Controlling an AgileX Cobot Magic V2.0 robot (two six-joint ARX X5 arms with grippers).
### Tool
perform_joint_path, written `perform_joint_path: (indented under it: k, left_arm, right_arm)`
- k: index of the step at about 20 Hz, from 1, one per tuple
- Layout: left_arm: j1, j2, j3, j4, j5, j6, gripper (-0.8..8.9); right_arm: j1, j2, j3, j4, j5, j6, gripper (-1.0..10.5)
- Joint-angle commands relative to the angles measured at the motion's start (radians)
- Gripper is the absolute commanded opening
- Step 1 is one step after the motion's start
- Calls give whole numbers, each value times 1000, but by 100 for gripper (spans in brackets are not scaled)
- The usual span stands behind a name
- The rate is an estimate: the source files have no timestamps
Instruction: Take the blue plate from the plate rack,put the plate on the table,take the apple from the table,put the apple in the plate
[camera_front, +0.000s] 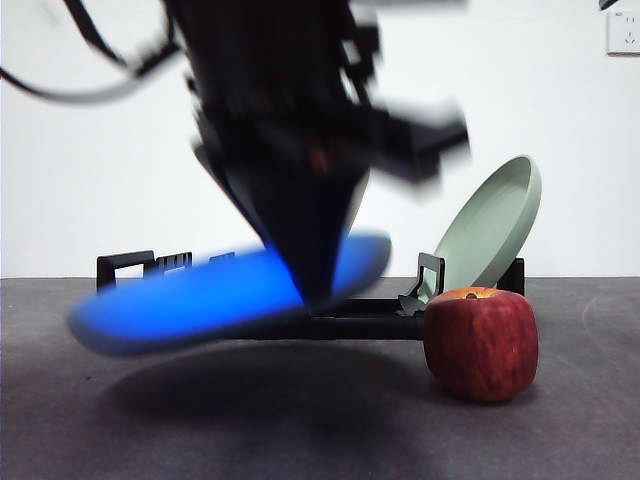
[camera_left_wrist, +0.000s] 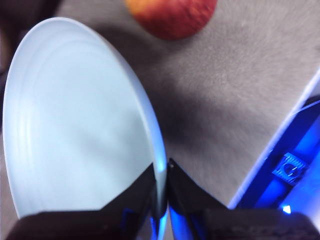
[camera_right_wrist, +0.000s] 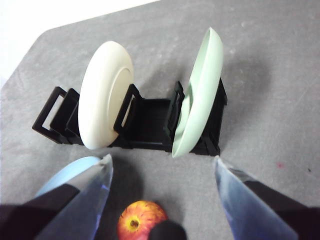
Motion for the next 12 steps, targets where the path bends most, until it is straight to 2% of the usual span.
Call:
perform_joint_path:
  k: [1, 3, 4, 7, 8, 10, 12]
  left_arm:
    - [28, 72, -5, 29, 19, 61, -8]
    - [47, 108, -5, 36, 51, 61, 3]
    - [53, 113, -5, 35, 81, 61, 51]
    - [58, 112, -5, 39, 126, 60, 425]
    - [60, 110, -3, 37, 123, 60, 464]
    - [60, 94, 13, 16, 121, 33, 469]
    - [60, 41, 40, -3, 119, -6, 469]
  right_arm:
    - [0, -1, 2, -5, 3, -3, 346]
    - [0, -1, 2, -18, 2, -3, 347]
    - [0, -1, 2, -23, 2, -3, 346]
    - [1, -1, 2, -43, 0, -3, 347]
    - [1, 0, 2, -48, -4, -3, 347]
    - [1, 0, 2, -51, -6, -3, 347]
    - [14, 0, 2, -58, -48, -8, 348]
